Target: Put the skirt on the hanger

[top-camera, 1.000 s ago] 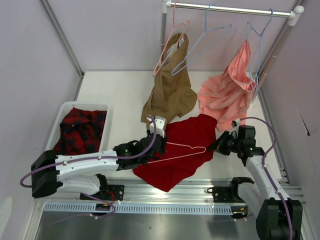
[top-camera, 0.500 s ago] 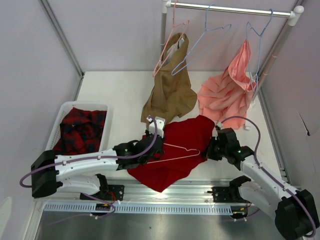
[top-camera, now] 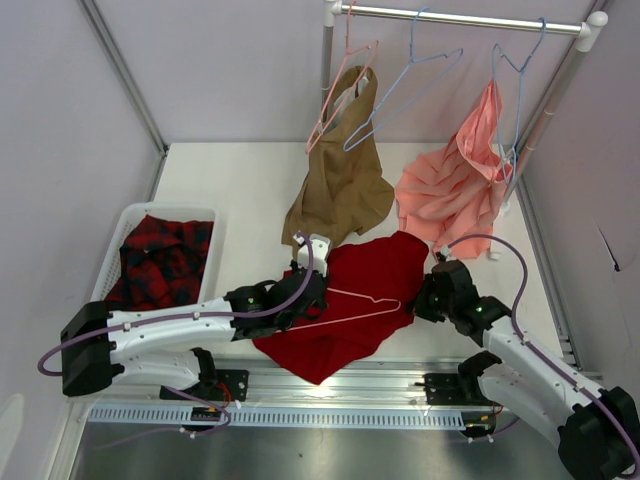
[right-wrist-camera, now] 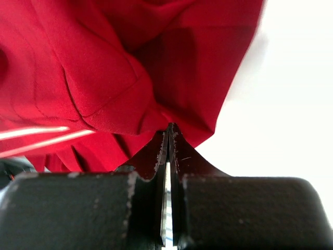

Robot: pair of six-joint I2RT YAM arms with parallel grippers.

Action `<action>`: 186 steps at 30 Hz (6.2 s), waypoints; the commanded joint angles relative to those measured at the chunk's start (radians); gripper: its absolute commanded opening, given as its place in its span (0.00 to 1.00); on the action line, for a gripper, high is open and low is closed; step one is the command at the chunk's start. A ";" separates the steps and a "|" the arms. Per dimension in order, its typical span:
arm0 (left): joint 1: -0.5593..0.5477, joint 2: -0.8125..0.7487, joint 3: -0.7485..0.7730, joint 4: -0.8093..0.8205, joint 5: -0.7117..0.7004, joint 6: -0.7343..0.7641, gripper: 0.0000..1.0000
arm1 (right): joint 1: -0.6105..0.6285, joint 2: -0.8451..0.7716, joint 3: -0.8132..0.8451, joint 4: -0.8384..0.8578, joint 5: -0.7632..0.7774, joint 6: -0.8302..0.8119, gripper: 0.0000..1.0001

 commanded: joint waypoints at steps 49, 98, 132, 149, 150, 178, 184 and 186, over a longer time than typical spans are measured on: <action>0.008 0.004 0.013 0.050 0.076 0.016 0.00 | 0.049 -0.055 -0.029 0.057 0.145 0.043 0.29; 0.008 -0.039 -0.036 0.160 0.108 0.054 0.00 | 0.046 -0.058 -0.020 0.037 0.172 0.053 0.18; 0.008 -0.062 -0.051 0.218 0.105 0.062 0.00 | 0.034 -0.064 -0.031 0.098 0.140 0.084 0.36; 0.008 -0.082 -0.057 0.240 0.101 0.068 0.00 | -0.006 -0.084 -0.023 0.109 0.134 0.083 0.15; 0.008 -0.082 -0.056 0.240 0.102 0.068 0.00 | -0.008 -0.084 -0.023 0.111 0.132 0.080 0.13; 0.008 -0.075 -0.074 0.264 0.091 0.066 0.00 | -0.020 -0.114 -0.026 0.065 0.111 0.067 0.00; 0.008 -0.053 -0.074 0.275 0.088 0.062 0.00 | -0.020 -0.132 -0.028 0.038 0.103 0.075 0.00; 0.008 -0.050 -0.071 0.275 0.088 0.058 0.00 | -0.020 -0.143 -0.025 0.032 0.106 0.073 0.00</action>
